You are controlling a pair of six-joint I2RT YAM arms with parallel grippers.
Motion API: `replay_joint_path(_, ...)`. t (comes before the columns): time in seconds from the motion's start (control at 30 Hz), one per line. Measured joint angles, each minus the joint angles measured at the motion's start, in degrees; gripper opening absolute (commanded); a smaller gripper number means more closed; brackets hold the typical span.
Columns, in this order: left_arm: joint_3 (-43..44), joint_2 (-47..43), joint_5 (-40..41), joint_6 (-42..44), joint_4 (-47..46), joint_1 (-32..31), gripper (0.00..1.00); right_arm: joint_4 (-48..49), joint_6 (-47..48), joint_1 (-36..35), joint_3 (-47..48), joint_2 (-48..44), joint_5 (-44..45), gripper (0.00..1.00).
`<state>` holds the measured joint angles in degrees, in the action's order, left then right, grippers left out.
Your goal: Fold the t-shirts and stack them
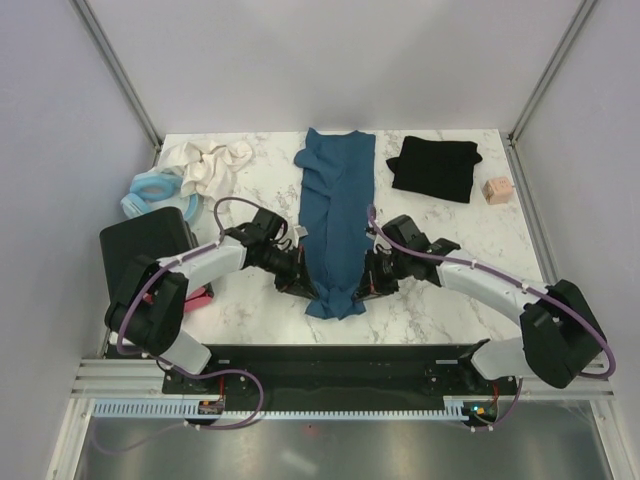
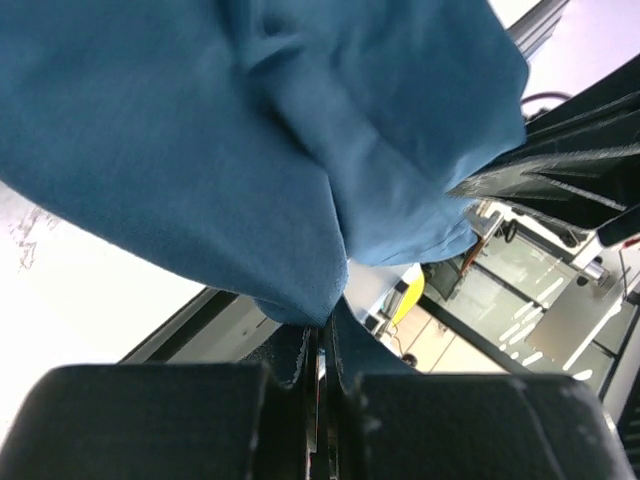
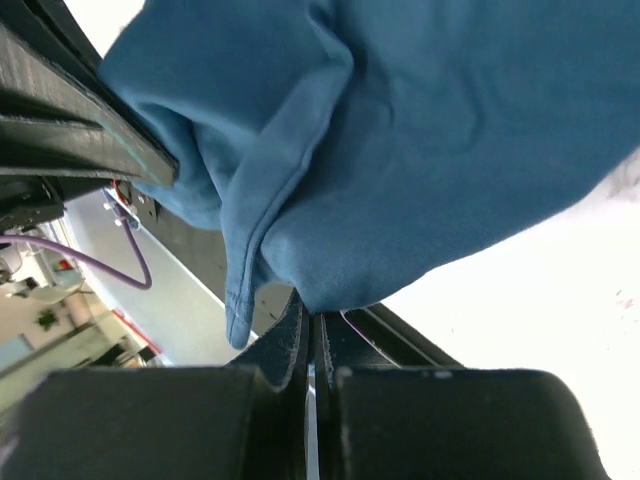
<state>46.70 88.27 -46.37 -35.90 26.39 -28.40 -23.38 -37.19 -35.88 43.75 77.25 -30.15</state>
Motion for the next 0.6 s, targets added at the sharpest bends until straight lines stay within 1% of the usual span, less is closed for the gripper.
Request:
replay_joint_path(0.17, 4.96, 0.04, 1.42, 0.02, 2.36, 1.27, 0.02, -4.66, 3.32, 0.50, 6.71, 2.27, 1.99, 0.00)
replay_joint_path(0.3, 8.87, 0.96, 2.97, 0.20, 4.42, 3.48, 0.02, -7.13, 5.70, 2.45, 10.71, 4.31, 2.82, 0.00)
replay_joint_path(0.6, 21.99, 10.78, 6.99, 1.97, 7.65, 7.50, 0.02, -10.71, 11.98, 9.60, 19.58, 13.25, 3.58, 0.00)
